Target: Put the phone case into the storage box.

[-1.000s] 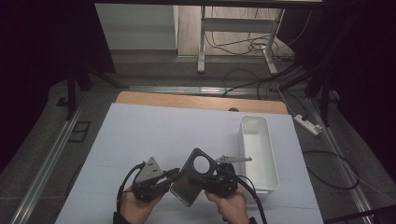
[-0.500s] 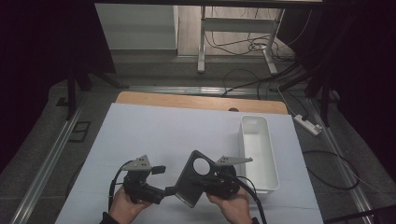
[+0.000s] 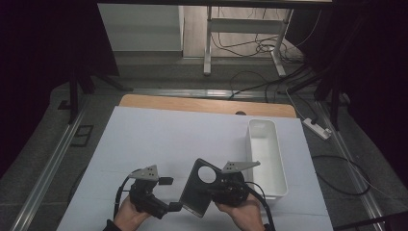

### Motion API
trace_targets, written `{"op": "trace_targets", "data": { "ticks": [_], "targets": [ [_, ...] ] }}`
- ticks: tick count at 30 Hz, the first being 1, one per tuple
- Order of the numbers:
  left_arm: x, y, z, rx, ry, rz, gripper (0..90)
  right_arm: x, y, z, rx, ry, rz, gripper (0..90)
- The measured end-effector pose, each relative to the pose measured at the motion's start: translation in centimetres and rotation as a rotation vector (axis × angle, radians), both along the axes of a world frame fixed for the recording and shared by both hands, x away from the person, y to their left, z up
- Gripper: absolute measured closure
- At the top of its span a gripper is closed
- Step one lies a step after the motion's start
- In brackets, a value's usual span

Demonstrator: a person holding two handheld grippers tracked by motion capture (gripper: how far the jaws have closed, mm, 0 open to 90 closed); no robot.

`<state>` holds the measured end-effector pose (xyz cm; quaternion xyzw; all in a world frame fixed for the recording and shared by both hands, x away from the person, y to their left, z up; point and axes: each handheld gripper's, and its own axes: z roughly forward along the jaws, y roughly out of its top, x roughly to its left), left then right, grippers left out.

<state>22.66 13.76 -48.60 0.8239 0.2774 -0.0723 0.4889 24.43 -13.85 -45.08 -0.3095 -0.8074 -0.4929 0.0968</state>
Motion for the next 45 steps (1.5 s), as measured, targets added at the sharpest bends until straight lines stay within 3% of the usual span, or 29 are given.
{"op": "trace_targets", "data": {
  "ticks": [22,25,29,30,31,35,41,45],
  "targets": [
    [-0.4,-3.3,-0.4,-0.004,0.038,-0.142,1.9,-0.7,1.1,0.7,0.034,-0.015,0.132,85.6],
    [-0.5,-3.2,-0.3,-0.014,0.031,-0.157,11.6,-0.8,1.1,0.7,0.039,-0.009,0.144,85.6],
    [-0.5,-2.9,-0.1,-0.035,0.030,-0.186,41.0,-0.8,1.1,0.7,0.050,-0.005,0.155,85.6],
    [-0.5,-2.9,-0.1,-0.050,0.039,-0.204,41.0,-0.8,1.1,0.7,0.054,-0.004,0.160,85.6],
    [-0.5,-2.8,-0.2,-0.059,0.046,-0.217,50.3,-0.7,1.1,0.7,0.057,-0.002,0.165,85.6],
    [-0.3,-2.8,-0.3,-0.083,0.076,-0.270,73.8,-0.7,1.1,0.7,0.071,0.000,0.179,85.6],
    [-0.3,-2.7,-0.1,-0.105,0.078,-0.320,84.2,-0.6,1.0,0.7,0.103,0.001,0.216,84.4],
    [-0.5,-2.7,0.2,-0.082,0.054,-0.303,86.3,-0.7,1.1,0.8,0.113,-0.012,0.225,80.6]
  ]
}}
